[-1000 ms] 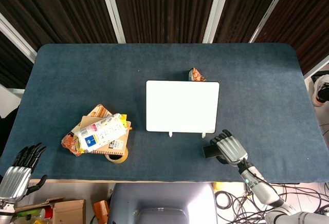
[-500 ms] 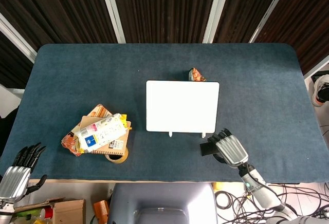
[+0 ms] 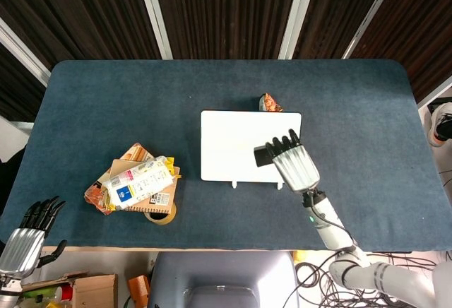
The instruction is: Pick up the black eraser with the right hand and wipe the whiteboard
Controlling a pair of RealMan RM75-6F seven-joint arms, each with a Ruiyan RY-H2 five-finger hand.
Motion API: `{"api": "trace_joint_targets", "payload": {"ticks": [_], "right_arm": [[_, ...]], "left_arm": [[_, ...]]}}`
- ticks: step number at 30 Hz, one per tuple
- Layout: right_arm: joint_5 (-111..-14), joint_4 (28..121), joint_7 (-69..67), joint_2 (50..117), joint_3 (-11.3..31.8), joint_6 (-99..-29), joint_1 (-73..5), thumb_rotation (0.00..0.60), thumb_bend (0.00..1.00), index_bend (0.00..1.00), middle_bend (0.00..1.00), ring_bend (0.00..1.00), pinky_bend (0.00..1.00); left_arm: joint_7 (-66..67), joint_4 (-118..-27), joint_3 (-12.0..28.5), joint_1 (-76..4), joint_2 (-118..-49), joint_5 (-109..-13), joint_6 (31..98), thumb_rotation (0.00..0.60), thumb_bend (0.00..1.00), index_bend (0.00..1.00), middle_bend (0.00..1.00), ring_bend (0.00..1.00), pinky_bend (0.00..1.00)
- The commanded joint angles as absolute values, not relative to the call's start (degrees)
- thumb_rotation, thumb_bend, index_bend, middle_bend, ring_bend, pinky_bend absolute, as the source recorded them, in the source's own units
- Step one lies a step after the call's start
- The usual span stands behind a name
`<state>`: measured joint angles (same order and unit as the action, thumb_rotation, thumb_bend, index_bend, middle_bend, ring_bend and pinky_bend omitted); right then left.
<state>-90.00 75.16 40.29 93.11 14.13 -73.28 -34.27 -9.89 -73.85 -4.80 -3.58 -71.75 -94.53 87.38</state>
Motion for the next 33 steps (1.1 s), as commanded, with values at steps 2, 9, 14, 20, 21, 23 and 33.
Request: {"api": "trace_joint_targets", "payload": {"ticks": [2, 9, 14, 20, 21, 23, 33], "right_arm": [[-87.83, 63.72, 42.05, 99.79, 16.78, -71.02, -39.17, 0.600, 0.24, 0.77, 0.52, 0.38, 0.29], [-87.55, 55.46, 37.63, 104.59, 15.73, -71.23, -41.33, 0.600, 0.24, 0.68, 0.51, 0.38, 0.29], [-86.41, 53.15, 37.75, 106.27, 15.55, -71.04, -41.97, 0.600, 0.24, 0.54, 0.42, 0.36, 0.28], [-83.95, 53.66, 39.70, 106.59, 16.03, -70.44, -42.06, 0.600, 0.24, 0.28, 0.27, 0.28, 0.28], [-83.41, 53.97, 40.23, 106.53, 16.08, -70.19, -42.05, 0.600, 0.24, 0.23, 0.24, 0.26, 0.27], [-82.76, 54.44, 40.46, 106.40, 16.13, -69.92, -42.03, 0.600, 0.24, 0.17, 0.22, 0.25, 0.27], [-81.30, 57.02, 40.91, 104.59, 15.14, -69.90, -41.43, 0.600, 0.24, 0.04, 0.18, 0.22, 0.26]], "left_arm": [[-9.91, -73.93, -4.43, -3.38, -71.94, -93.47, 86.92, 0.600, 0.36, 0.00, 0.00, 0.00, 0.06], [-9.97, -73.91, -4.36, -2.96, -71.74, -93.12, 87.18, 0.600, 0.36, 0.00, 0.00, 0.00, 0.06], [-10.22, -73.68, -4.29, -2.91, -71.79, -93.06, 87.13, 0.600, 0.35, 0.00, 0.00, 0.00, 0.06], [-10.66, -73.42, -4.30, -2.93, -71.71, -93.00, 86.88, 0.600, 0.36, 0.00, 0.00, 0.00, 0.06], [-10.72, -73.36, -4.30, -2.94, -71.73, -92.95, 86.76, 0.600, 0.35, 0.00, 0.00, 0.00, 0.06], [-10.74, -73.29, -4.31, -2.96, -71.74, -92.89, 86.59, 0.600, 0.35, 0.00, 0.00, 0.00, 0.06], [-10.65, -73.51, -4.24, -2.80, -71.53, -92.90, 86.80, 0.600, 0.35, 0.00, 0.00, 0.00, 0.06]]}}
